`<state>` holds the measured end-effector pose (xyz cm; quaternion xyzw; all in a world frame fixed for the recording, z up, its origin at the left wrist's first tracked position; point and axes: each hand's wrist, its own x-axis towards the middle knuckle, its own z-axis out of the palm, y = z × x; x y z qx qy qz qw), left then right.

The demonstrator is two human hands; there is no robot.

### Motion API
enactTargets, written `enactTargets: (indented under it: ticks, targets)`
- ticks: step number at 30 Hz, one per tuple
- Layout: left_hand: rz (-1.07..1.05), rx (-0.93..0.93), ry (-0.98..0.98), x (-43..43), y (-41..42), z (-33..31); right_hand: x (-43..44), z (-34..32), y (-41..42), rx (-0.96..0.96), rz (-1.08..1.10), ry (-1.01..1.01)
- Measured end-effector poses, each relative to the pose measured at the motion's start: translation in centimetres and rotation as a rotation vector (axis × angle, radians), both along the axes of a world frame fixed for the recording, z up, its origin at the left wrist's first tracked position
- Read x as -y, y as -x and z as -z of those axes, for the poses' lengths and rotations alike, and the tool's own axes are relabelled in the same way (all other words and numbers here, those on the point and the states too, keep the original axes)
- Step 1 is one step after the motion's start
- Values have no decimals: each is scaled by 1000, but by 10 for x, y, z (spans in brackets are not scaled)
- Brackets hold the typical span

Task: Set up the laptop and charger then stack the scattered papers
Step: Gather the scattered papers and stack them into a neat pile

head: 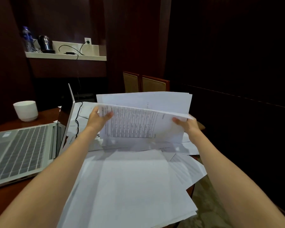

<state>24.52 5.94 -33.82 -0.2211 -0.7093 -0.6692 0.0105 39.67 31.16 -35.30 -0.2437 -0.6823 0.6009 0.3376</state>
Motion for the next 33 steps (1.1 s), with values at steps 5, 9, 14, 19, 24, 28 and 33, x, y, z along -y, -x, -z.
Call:
enactTargets:
  ticks: [5,9,14,19,24,28,33]
  targets:
    - [-50,66,92,-5,3,1,4,0,13,-4,32,39]
    - [-34,68,-7,-4,4,-2,8,-2,13,-42,37,73]
    - [-84,127,-139,-2,0,6,13,4,10,-89,27,63]
    - [-27,82,-151,8,1,2,11,-2,5,-129,0,82]
    - [66,144,-93,8,-2,8,16,5,4,-91,-79,95]
    - [34,167,-131,5,-2,5,16,3,5,-57,-98,110]
    - [-11,156,-104,2,-6,5,16,4,1,22,-114,38]
